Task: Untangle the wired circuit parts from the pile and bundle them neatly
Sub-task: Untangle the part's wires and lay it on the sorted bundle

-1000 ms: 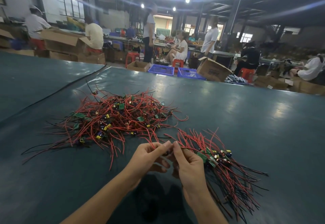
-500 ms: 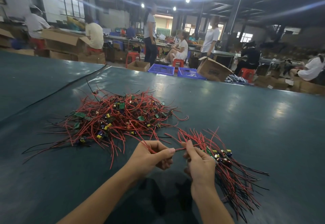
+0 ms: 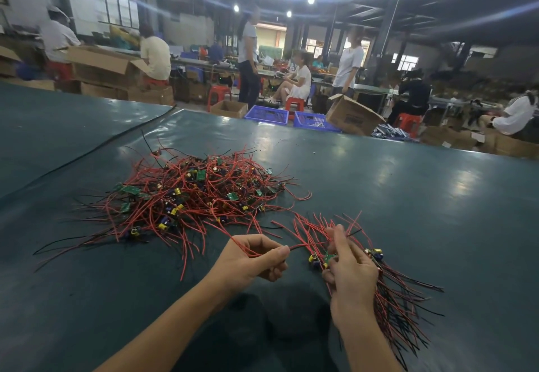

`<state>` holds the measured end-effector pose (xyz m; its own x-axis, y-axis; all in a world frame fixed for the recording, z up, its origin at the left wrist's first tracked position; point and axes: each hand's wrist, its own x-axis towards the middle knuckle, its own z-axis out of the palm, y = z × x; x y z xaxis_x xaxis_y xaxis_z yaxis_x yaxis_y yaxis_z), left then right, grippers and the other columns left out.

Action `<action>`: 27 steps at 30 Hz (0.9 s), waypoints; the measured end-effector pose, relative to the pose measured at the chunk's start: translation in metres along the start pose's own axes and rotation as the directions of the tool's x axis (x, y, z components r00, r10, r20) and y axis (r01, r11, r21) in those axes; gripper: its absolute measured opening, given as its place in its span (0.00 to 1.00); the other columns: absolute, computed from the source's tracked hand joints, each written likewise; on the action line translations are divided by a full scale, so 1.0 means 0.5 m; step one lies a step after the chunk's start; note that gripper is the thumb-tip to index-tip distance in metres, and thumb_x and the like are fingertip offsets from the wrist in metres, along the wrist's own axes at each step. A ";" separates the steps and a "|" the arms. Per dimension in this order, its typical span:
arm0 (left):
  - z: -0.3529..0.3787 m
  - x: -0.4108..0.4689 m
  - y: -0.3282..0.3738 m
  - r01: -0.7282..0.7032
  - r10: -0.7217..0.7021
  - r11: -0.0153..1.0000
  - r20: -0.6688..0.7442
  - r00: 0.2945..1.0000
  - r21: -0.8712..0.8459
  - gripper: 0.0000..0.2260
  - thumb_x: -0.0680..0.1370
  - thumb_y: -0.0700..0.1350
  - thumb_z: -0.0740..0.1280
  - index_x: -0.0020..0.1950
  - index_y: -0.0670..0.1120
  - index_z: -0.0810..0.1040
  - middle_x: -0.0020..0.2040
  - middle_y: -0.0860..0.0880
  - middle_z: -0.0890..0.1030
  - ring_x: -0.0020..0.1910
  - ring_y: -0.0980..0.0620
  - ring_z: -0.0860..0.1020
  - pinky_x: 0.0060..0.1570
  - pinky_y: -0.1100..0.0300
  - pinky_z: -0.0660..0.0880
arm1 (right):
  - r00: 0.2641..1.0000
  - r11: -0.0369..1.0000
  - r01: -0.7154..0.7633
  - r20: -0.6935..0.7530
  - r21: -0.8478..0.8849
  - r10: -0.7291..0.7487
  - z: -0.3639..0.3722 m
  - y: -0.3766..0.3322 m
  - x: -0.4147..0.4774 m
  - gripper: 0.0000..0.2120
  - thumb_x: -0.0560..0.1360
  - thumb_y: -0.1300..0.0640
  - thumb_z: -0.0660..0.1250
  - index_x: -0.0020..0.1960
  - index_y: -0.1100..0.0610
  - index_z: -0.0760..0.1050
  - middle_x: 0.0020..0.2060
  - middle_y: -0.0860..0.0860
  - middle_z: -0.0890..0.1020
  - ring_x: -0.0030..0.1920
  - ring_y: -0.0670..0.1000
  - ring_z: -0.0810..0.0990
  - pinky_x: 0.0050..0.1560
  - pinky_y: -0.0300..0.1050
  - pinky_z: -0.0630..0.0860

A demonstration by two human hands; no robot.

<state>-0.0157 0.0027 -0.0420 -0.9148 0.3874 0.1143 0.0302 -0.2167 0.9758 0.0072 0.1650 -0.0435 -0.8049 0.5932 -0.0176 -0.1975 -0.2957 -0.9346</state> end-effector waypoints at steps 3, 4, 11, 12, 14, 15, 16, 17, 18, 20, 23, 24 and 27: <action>0.001 0.002 -0.001 -0.004 0.003 1.000 -0.022 1.000 -0.024 0.08 0.67 0.46 0.74 0.38 0.41 0.82 0.33 0.41 0.81 0.28 0.52 0.77 0.31 0.63 0.76 | 0.972 0.988 0.069 0.231 -0.137 -0.036 0.030 0.021 -0.037 0.14 0.74 0.53 0.72 0.32 0.57 0.81 0.23 0.47 0.74 0.23 0.43 0.68 0.24 0.36 0.66; 0.001 0.002 -0.001 -0.011 0.010 1.000 -0.020 1.000 -0.022 0.08 0.67 0.45 0.74 0.38 0.41 0.82 0.33 0.41 0.81 0.28 0.52 0.77 0.31 0.63 0.76 | 0.950 0.980 0.119 0.304 -0.160 -0.066 0.040 0.028 -0.050 0.14 0.75 0.56 0.71 0.30 0.56 0.82 0.23 0.48 0.77 0.25 0.44 0.72 0.27 0.37 0.70; 0.002 0.002 0.004 -0.022 0.021 0.999 0.027 0.999 0.038 0.09 0.67 0.45 0.73 0.40 0.39 0.81 0.31 0.44 0.81 0.28 0.52 0.77 0.31 0.62 0.75 | 0.984 0.981 0.076 0.173 -0.181 -0.045 0.036 0.025 -0.043 0.12 0.76 0.54 0.70 0.35 0.51 0.85 0.25 0.51 0.76 0.27 0.45 0.71 0.28 0.40 0.70; 0.000 0.003 0.005 -0.019 0.018 0.999 0.024 1.000 0.037 0.09 0.67 0.45 0.73 0.39 0.39 0.81 0.30 0.45 0.81 0.27 0.52 0.77 0.31 0.63 0.75 | 0.994 0.988 0.035 0.108 -0.149 -0.018 0.030 0.020 -0.032 0.11 0.76 0.54 0.71 0.35 0.50 0.86 0.25 0.48 0.73 0.25 0.44 0.67 0.24 0.38 0.65; -0.007 0.004 0.010 -0.013 0.013 0.999 0.021 1.000 0.037 0.09 0.66 0.45 0.73 0.38 0.39 0.80 0.30 0.45 0.81 0.26 0.52 0.77 0.31 0.62 0.75 | 0.999 0.998 -0.038 -0.008 -0.049 0.037 0.012 0.007 -0.009 0.11 0.76 0.55 0.71 0.35 0.51 0.86 0.24 0.46 0.74 0.22 0.41 0.64 0.20 0.34 0.61; -0.012 0.004 0.012 -0.009 0.009 0.999 0.020 1.000 0.033 0.08 0.66 0.45 0.73 0.38 0.40 0.81 0.30 0.44 0.81 0.26 0.52 0.77 0.30 0.62 0.76 | 0.997 0.998 -0.055 -0.050 0.002 0.055 0.003 0.001 0.000 0.12 0.76 0.56 0.71 0.35 0.52 0.86 0.25 0.47 0.75 0.21 0.41 0.64 0.18 0.34 0.60; -0.017 0.005 0.012 -0.003 0.003 1.000 0.016 1.000 0.023 0.08 0.65 0.44 0.74 0.36 0.40 0.81 0.30 0.44 0.81 0.26 0.52 0.77 0.30 0.62 0.76 | 0.995 0.997 -0.058 -0.076 0.042 0.061 -0.005 -0.003 0.008 0.13 0.76 0.57 0.71 0.34 0.53 0.86 0.26 0.47 0.75 0.21 0.41 0.64 0.18 0.33 0.60; -0.020 0.005 0.011 0.005 -0.005 1.000 0.008 1.000 0.008 0.07 0.65 0.44 0.74 0.35 0.41 0.81 0.30 0.43 0.80 0.26 0.51 0.76 0.30 0.62 0.75 | 0.995 0.996 -0.053 -0.082 0.065 0.058 -0.011 -0.005 0.013 0.14 0.77 0.58 0.70 0.33 0.54 0.85 0.27 0.48 0.74 0.21 0.41 0.64 0.18 0.33 0.59; -0.021 0.006 0.009 0.015 -0.015 1.000 -0.006 1.000 -0.013 0.06 0.65 0.44 0.74 0.34 0.41 0.81 0.30 0.43 0.80 0.26 0.51 0.76 0.30 0.62 0.75 | 0.996 0.996 -0.044 -0.072 0.072 0.049 -0.014 -0.006 0.014 0.14 0.77 0.58 0.70 0.33 0.53 0.85 0.27 0.48 0.74 0.21 0.41 0.63 0.18 0.33 0.60; -0.021 0.009 0.004 0.034 -0.040 0.996 -0.067 0.997 -0.082 0.07 0.65 0.45 0.74 0.34 0.42 0.82 0.31 0.43 0.80 0.27 0.52 0.76 0.30 0.63 0.75 | 0.999 0.996 -0.026 -0.040 0.083 0.029 -0.012 -0.005 0.011 0.15 0.77 0.58 0.69 0.33 0.53 0.85 0.28 0.50 0.73 0.21 0.42 0.62 0.18 0.33 0.60; -0.027 0.015 0.002 0.056 -0.105 0.966 -0.183 0.977 -0.251 0.11 0.62 0.47 0.76 0.39 0.42 0.83 0.33 0.44 0.80 0.29 0.54 0.77 0.31 0.65 0.76 | 1.000 0.992 -0.018 0.028 0.122 0.015 -0.006 -0.007 0.004 0.14 0.77 0.57 0.69 0.35 0.55 0.85 0.28 0.51 0.73 0.21 0.42 0.60 0.19 0.33 0.58; -0.029 0.017 0.003 0.062 -0.125 0.955 -0.205 0.971 -0.289 0.12 0.61 0.48 0.77 0.40 0.42 0.83 0.33 0.45 0.80 0.29 0.54 0.78 0.30 0.66 0.76 | 0.998 0.992 -0.017 0.058 0.126 0.010 -0.005 -0.009 0.000 0.13 0.77 0.57 0.68 0.36 0.55 0.85 0.28 0.50 0.73 0.21 0.42 0.60 0.19 0.34 0.57; -0.031 0.021 0.005 0.087 -0.173 0.937 -0.233 0.957 -0.339 0.13 0.64 0.49 0.74 0.44 0.43 0.81 0.33 0.48 0.81 0.30 0.55 0.79 0.29 0.66 0.76 | 0.988 0.990 -0.016 0.153 0.142 -0.006 0.002 -0.014 -0.012 0.12 0.77 0.55 0.68 0.37 0.57 0.85 0.27 0.51 0.73 0.21 0.43 0.60 0.20 0.34 0.55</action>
<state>-0.0316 -0.0078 -0.0412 -0.9744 0.1998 -0.1032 -0.1882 -0.4731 0.8607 0.0130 0.1627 -0.0365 -0.8798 0.4734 0.0429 -0.2623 -0.4083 -0.8744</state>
